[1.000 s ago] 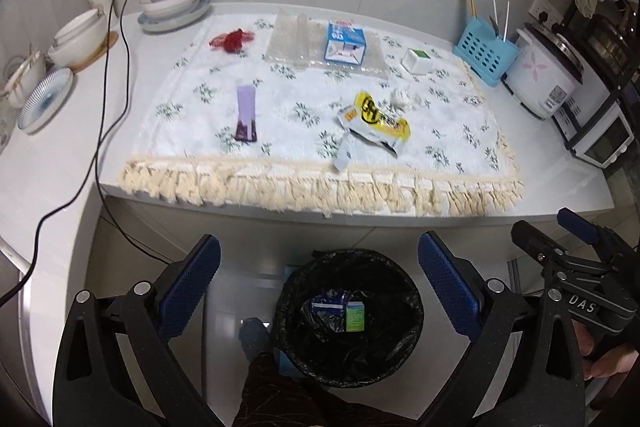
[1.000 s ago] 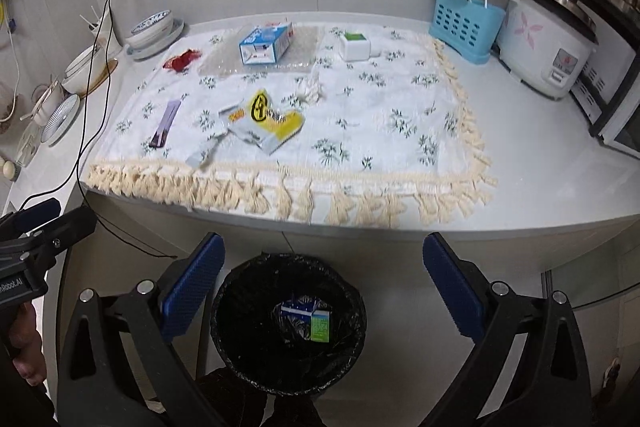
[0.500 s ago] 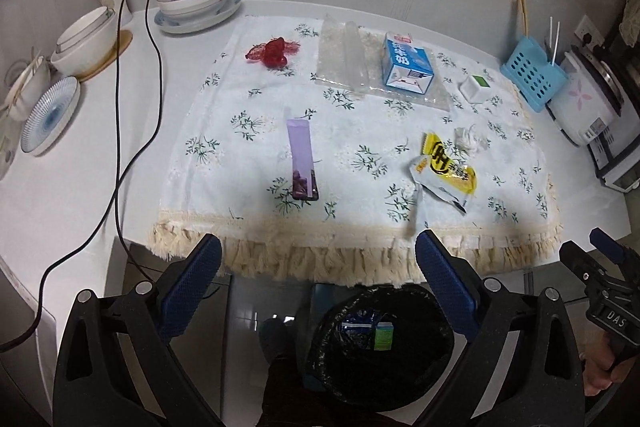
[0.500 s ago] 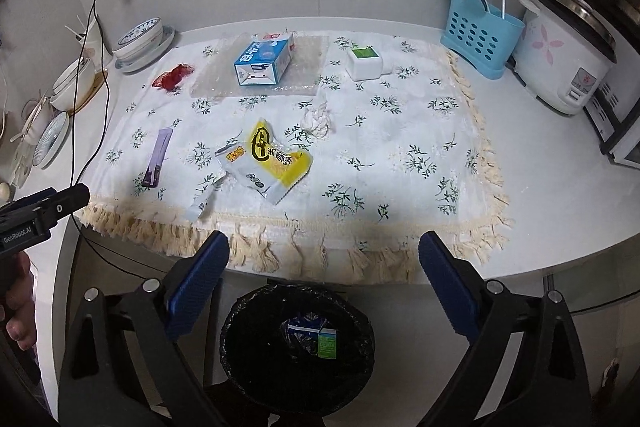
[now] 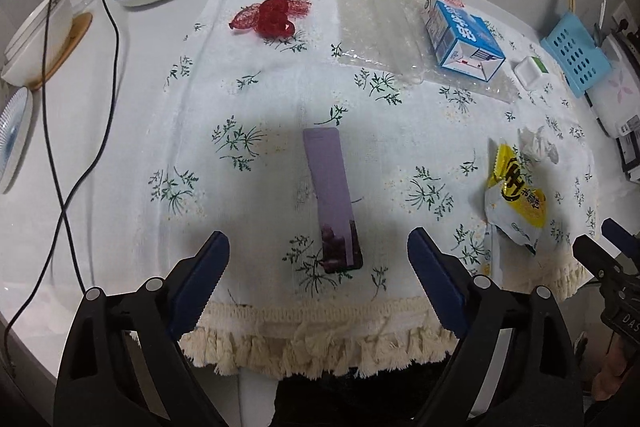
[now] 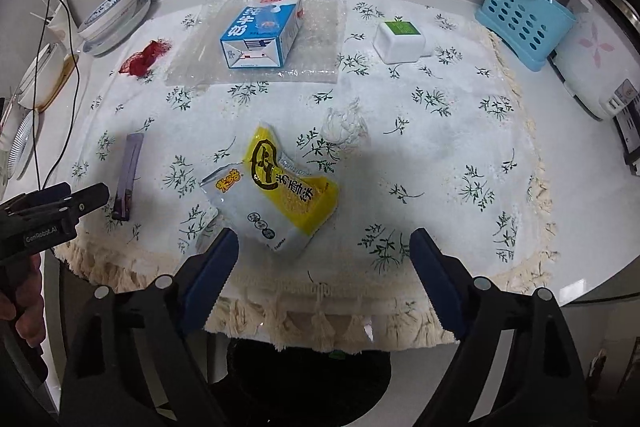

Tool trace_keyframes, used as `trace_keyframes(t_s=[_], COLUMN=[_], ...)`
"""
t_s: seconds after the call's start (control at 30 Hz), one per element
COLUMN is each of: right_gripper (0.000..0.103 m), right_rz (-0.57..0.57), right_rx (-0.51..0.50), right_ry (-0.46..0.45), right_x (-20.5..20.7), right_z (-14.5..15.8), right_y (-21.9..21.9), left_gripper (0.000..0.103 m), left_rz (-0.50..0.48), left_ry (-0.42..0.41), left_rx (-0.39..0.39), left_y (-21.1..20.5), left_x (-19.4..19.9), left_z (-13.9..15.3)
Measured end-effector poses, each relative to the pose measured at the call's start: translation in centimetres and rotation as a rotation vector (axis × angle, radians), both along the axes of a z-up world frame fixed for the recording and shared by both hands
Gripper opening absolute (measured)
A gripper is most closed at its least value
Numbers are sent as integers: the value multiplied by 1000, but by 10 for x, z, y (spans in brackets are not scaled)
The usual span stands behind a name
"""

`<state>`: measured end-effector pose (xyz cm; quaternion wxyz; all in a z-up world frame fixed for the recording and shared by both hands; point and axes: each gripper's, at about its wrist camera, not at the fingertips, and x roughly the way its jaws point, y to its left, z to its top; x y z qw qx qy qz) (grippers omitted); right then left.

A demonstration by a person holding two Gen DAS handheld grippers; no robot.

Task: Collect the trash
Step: 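Grasp the purple tube with the left tool while the right tool grasps the yellow bag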

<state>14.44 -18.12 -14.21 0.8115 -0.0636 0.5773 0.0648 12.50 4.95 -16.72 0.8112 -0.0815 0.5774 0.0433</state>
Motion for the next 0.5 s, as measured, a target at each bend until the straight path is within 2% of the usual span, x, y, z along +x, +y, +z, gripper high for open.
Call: trace_keyframes(t_s=[0.3,0.5], right_gripper=[72,62], right_rz=[-29,-47], right_rx=[-6,15], right_ry=[103,141], right_x=[33,41], right_z=[-44,-56], right_y=[8,7], left_gripper=[80,73], left_rz=[-15,-2], left_ry=[74,97], left_rx=[-4,19], left_y=[-3,-5], left_x=[34,40], left_z=[-30,-37])
